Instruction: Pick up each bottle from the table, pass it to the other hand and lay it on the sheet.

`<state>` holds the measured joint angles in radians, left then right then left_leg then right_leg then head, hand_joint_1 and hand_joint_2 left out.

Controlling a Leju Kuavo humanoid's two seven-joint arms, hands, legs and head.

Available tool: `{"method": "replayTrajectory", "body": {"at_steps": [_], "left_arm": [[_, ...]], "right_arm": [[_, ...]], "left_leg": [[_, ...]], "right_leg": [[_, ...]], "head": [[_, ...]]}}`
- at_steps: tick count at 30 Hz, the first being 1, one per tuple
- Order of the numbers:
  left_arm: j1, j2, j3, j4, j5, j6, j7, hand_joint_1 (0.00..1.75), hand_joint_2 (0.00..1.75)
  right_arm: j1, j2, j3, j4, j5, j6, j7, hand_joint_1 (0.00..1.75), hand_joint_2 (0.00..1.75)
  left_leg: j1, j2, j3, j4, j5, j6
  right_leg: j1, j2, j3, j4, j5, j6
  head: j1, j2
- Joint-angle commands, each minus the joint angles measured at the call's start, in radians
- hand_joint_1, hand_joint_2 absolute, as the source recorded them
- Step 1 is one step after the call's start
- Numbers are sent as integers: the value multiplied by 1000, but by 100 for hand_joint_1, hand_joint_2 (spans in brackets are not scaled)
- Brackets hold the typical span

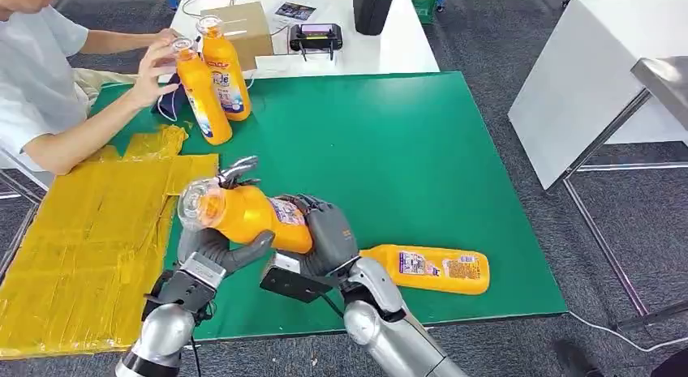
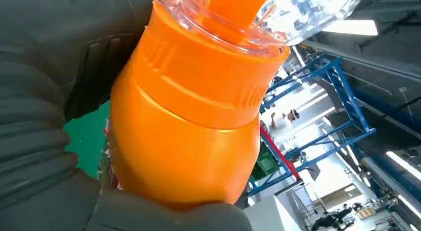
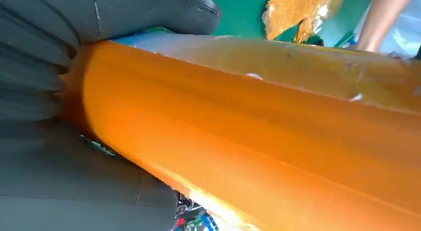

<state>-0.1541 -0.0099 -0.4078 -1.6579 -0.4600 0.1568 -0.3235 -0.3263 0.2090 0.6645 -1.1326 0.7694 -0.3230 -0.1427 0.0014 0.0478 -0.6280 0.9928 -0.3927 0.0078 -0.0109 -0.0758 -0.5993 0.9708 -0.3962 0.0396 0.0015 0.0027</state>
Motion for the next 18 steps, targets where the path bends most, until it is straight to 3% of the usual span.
{"method": "replayTrajectory", "body": {"at_steps": [1, 16, 17, 18], "left_arm": [[-74, -4, -75, 105, -35, -4, 28, 175, 175], [-99, 3, -74, 157, -6, -77, 60, 175, 175], [-98, 2, -72, 158, 7, -87, 62, 113, 175], [-97, 0, -70, 158, 14, -91, 61, 2, 175]], "right_arm": [[-21, -20, 85, 46, 47, -25, 10, 164, 175], [-12, -24, 101, 31, 163, -118, 33, 175, 175], [-10, -24, 98, 30, 168, -126, 33, 173, 175], [-10, -25, 96, 30, 170, -130, 32, 171, 175]], "left_leg": [[1, -4, 3, -1, -1, 0], [1, -4, 4, -1, -1, -1], [1, -4, 5, -1, -2, -1], [1, -4, 4, -1, -1, -1]], "right_leg": [[0, 2, 3, -1, -1, -1], [0, 3, 4, -1, -1, -1], [0, 5, 6, -1, -2, -1], [0, 4, 5, -1, -1, -1]], "head": [[0, 0], [0, 0], [0, 0], [0, 0]]}}
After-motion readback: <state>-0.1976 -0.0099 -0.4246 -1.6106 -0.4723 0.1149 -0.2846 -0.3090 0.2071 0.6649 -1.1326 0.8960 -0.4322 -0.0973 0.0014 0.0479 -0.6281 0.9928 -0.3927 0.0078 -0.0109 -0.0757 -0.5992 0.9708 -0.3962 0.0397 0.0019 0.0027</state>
